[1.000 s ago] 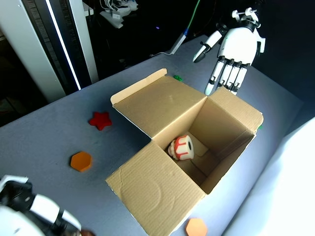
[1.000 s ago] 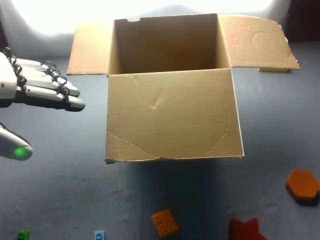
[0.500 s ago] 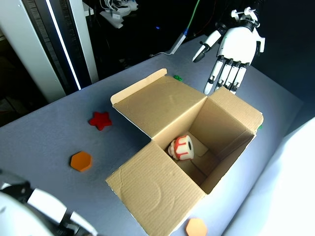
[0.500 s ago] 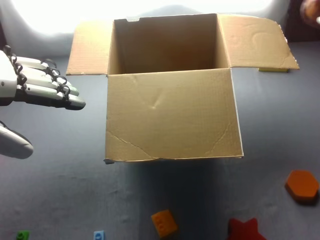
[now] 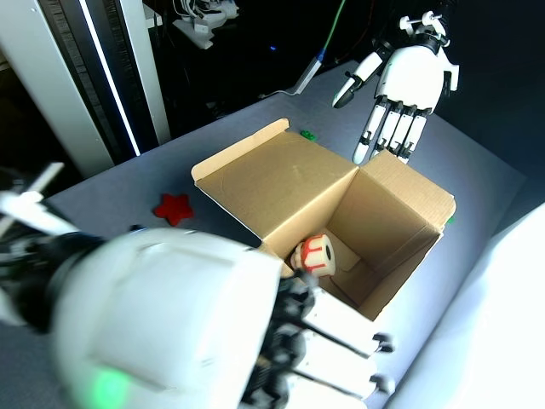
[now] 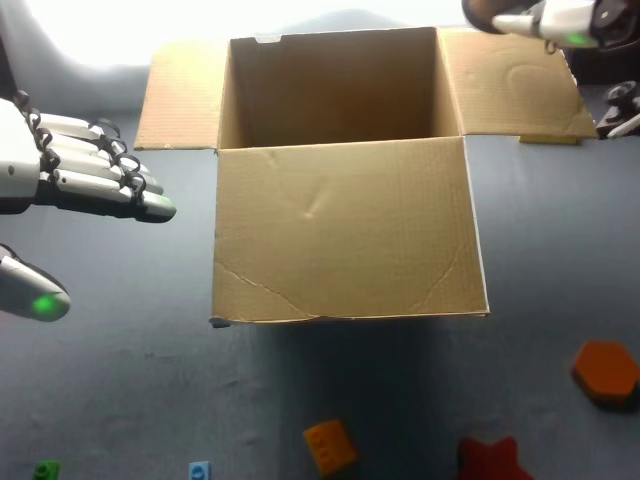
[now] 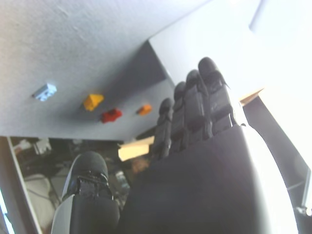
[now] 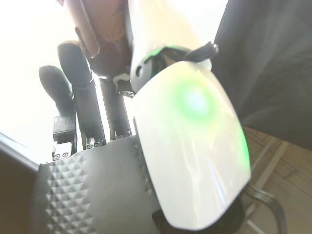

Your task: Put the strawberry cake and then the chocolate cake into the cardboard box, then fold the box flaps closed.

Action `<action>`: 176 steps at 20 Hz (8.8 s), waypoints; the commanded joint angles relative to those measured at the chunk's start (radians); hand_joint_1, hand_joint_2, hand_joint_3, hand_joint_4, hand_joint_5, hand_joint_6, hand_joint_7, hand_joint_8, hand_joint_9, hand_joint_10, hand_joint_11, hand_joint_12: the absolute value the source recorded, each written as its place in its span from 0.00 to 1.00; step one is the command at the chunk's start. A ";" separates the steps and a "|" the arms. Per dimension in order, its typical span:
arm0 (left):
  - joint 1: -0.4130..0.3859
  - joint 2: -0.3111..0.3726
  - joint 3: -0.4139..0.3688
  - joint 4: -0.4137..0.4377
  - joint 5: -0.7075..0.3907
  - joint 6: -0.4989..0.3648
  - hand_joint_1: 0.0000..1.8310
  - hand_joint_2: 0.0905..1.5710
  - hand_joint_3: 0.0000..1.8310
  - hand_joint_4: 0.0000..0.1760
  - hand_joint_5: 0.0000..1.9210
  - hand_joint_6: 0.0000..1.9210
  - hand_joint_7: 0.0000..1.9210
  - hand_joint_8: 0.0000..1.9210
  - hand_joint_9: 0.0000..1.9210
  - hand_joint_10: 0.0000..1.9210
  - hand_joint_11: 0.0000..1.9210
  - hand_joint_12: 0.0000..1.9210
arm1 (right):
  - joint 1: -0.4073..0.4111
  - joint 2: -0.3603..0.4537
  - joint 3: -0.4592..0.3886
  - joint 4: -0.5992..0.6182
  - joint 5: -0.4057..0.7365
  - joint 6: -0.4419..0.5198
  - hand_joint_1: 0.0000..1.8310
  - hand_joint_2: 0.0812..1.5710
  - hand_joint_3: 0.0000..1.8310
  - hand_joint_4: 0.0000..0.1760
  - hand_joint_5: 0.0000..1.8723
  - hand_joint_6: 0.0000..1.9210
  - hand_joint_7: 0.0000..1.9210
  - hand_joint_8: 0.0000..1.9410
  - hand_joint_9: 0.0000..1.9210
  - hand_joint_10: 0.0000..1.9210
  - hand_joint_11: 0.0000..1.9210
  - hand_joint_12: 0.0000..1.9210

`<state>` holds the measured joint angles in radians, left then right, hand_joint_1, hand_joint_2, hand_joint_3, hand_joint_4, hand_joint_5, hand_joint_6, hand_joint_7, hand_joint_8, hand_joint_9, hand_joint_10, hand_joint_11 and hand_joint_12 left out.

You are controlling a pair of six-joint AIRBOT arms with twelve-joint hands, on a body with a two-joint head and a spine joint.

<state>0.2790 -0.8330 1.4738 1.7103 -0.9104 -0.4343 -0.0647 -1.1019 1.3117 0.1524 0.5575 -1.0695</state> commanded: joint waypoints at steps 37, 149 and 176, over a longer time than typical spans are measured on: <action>0.090 -0.050 0.020 -0.296 0.164 0.164 0.04 0.73 0.00 0.31 0.04 0.00 0.07 0.00 0.08 0.00 0.00 0.30 | -0.024 -0.005 -0.132 -0.110 0.068 0.035 0.29 0.65 0.00 0.00 0.00 0.00 0.07 0.00 0.00 0.40 0.00 0.82; -0.303 -0.418 0.295 0.029 -0.010 0.034 0.00 0.76 0.00 0.23 0.08 0.00 0.07 0.00 0.08 0.00 0.00 0.30 | -0.123 0.552 -0.454 0.138 -0.077 -0.040 0.02 0.78 0.00 0.00 0.05 0.00 0.10 0.00 0.09 0.01 0.00 0.43; -0.274 -0.096 0.074 0.087 -0.037 -0.012 0.00 0.76 0.00 0.17 0.08 0.00 0.09 0.00 0.10 0.00 0.00 0.35 | -0.123 0.551 -0.457 0.129 -0.098 -0.056 0.04 0.75 0.00 0.00 0.09 0.01 0.11 0.00 0.01 0.22 0.00 0.40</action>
<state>0.0174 -0.9272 1.5368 1.8744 -0.9527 -0.4461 -0.2035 -0.5648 0.8524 0.2825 0.3454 -1.1244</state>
